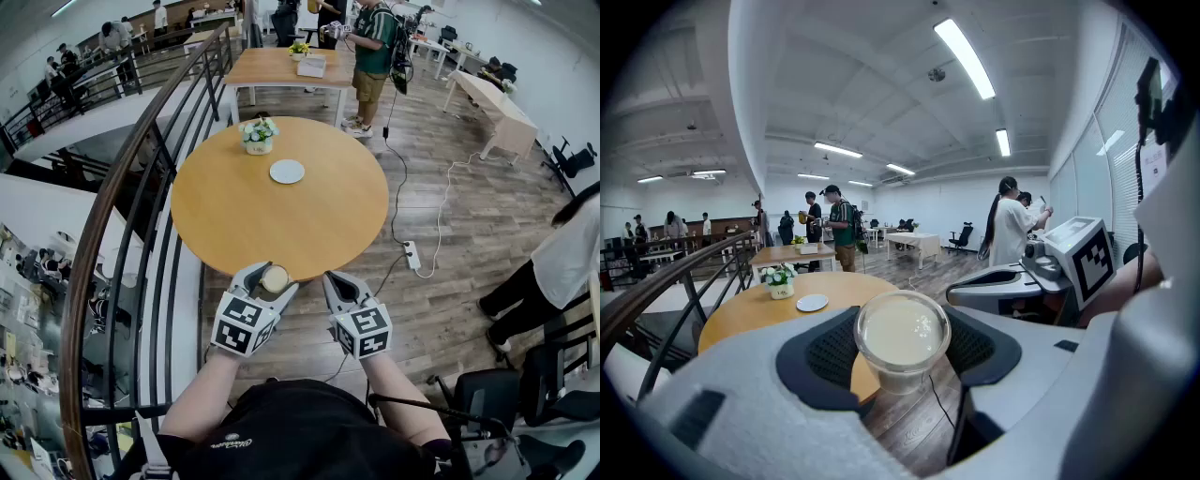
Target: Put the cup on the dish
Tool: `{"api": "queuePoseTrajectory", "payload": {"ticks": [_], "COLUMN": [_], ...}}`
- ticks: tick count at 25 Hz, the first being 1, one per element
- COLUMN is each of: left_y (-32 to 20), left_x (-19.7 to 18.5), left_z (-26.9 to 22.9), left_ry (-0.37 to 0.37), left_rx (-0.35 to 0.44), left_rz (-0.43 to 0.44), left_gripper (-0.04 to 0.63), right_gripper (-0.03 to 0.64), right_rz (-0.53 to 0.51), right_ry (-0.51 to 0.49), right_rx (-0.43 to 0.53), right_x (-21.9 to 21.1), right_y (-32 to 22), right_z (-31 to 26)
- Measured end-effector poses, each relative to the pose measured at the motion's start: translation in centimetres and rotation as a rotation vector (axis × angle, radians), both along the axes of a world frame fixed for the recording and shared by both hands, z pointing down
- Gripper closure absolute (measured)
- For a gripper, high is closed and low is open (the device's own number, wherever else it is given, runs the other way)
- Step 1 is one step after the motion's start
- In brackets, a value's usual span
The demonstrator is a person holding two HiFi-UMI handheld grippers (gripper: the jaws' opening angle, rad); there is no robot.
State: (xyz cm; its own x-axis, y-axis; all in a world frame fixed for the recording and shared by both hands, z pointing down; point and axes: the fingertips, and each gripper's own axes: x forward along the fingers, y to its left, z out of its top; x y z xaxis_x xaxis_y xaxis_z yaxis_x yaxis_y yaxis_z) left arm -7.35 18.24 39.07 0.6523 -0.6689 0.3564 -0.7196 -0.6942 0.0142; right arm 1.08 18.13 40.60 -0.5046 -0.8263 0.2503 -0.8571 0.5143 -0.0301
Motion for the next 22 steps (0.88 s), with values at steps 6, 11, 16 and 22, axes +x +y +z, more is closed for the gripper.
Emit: {"api": "queuePoseTrajectory", "payload": {"ticks": [6,11,16,22], "left_y": [-0.2,0.0,-0.1,-0.3], "left_x": [0.5,0.7,1.3,3.8], "left_z": [0.3,0.2,0.5,0.7], "left_ry": [0.001,0.005,-0.002,-0.007], "left_rx": [0.000,0.001,-0.007,-0.015], "left_rz": [-0.008,-0.008,-0.016,-0.014], "left_gripper": [0.322,0.322,0.322,0.322], "right_gripper": [0.614,0.614,0.614,0.614], "right_rz": [-0.017,0.005,0.004,-0.005], "right_ry": [0.000,-0.030,-0.058,-0.085], "right_rx": [0.005,0.016,0.002,-0.031], "right_x": [0.1,0.6,1.5,4.0], "right_y": [-0.3,-0.2,-0.3,-0.1], "right_z": [0.2,-0.1,0.0,1.2]}}
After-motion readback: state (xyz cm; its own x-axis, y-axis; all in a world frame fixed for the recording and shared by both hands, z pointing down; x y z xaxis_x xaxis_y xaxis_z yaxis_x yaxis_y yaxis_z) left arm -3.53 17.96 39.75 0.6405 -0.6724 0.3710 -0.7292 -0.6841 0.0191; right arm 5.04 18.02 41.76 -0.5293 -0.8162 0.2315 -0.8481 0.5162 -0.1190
